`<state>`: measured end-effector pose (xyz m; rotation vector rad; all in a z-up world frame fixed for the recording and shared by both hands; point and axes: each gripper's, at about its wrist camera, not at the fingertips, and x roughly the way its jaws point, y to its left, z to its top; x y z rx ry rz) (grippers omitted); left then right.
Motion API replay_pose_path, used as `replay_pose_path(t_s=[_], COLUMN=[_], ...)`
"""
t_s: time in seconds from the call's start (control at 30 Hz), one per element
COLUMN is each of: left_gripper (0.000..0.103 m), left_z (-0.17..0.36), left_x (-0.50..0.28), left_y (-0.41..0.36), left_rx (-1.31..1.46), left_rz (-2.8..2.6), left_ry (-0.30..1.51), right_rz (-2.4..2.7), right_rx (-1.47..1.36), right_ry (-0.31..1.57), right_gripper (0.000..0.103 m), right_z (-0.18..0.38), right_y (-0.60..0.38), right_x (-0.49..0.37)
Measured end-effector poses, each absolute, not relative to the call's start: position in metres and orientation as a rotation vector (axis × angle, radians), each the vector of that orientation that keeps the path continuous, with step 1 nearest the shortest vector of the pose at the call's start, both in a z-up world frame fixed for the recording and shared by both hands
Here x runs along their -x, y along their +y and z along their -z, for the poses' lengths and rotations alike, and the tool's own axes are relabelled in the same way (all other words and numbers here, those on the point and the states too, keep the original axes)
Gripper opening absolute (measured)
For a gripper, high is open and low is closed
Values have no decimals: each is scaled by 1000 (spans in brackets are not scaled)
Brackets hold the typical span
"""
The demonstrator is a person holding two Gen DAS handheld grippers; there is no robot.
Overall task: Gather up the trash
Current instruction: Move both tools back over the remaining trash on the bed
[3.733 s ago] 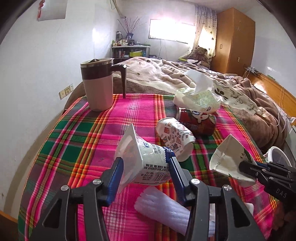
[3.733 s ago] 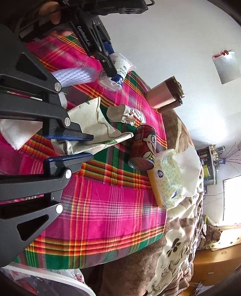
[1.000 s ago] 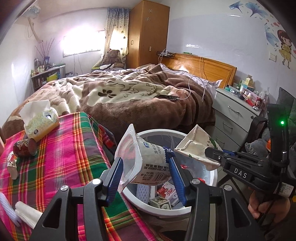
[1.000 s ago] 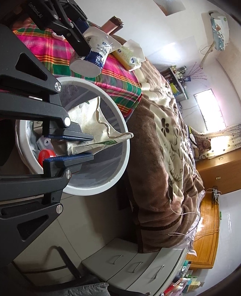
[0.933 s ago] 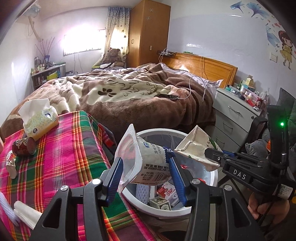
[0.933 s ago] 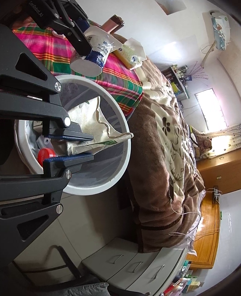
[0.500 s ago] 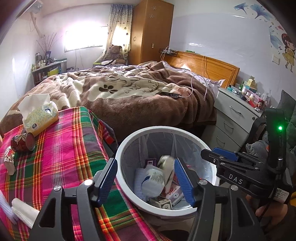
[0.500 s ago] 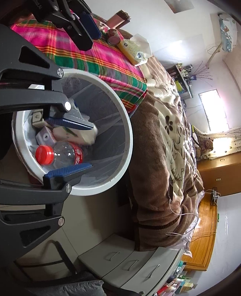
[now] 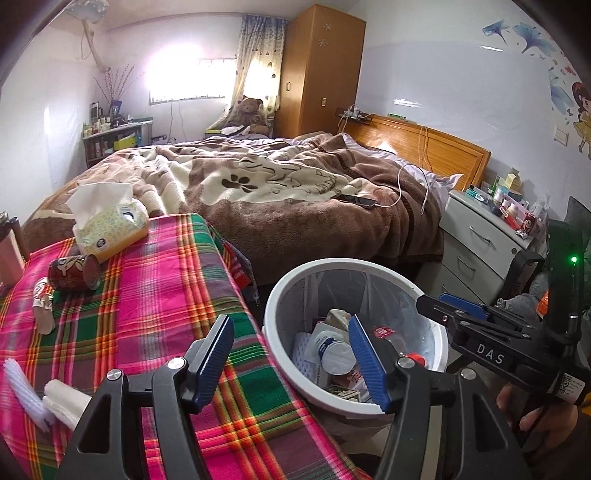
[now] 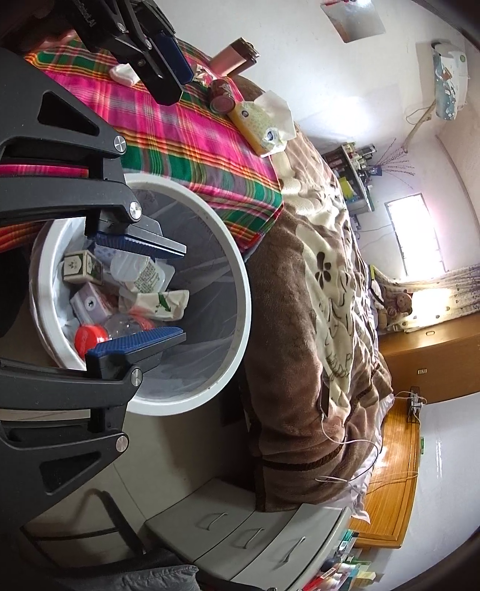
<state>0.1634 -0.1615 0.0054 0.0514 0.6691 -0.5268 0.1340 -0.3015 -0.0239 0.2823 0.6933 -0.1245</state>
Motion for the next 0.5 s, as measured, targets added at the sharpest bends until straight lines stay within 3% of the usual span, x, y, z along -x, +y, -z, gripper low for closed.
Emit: replay_pose_path(t_s=[0.23, 0.5], left_gripper=[64, 64], left_z=[-6, -8], left_x=[-160, -158], left_y=[-129, -86], left_rx=[-33, -3], left_rz=[459, 384], left_ry=[658, 638], right_rz=[95, 30], right_rx=[-277, -266], right_ry=[676, 656], right_gripper=[49, 49], right_z=[20, 19], right_y=[-285, -257], right_x=[-135, -135])
